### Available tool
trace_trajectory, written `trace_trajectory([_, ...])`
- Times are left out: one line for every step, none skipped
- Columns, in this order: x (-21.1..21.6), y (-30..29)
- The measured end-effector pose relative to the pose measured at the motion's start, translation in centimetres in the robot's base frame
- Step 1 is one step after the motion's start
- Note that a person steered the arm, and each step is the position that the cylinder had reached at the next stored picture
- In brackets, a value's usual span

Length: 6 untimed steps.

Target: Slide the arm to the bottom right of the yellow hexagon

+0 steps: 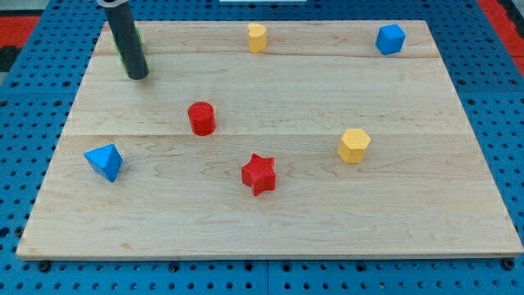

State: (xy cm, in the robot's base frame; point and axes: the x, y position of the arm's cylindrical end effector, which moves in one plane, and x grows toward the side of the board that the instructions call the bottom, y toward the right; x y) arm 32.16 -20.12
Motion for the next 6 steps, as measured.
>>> trace_trajectory([-0.3,-0.8])
trace_trajectory([-0.1,-0.1])
trace_trajectory([0.3,7.5])
trace_trajectory([1.0,15.1])
trace_trajectory([3.7,23.0])
trace_trajectory([6.7,30.8])
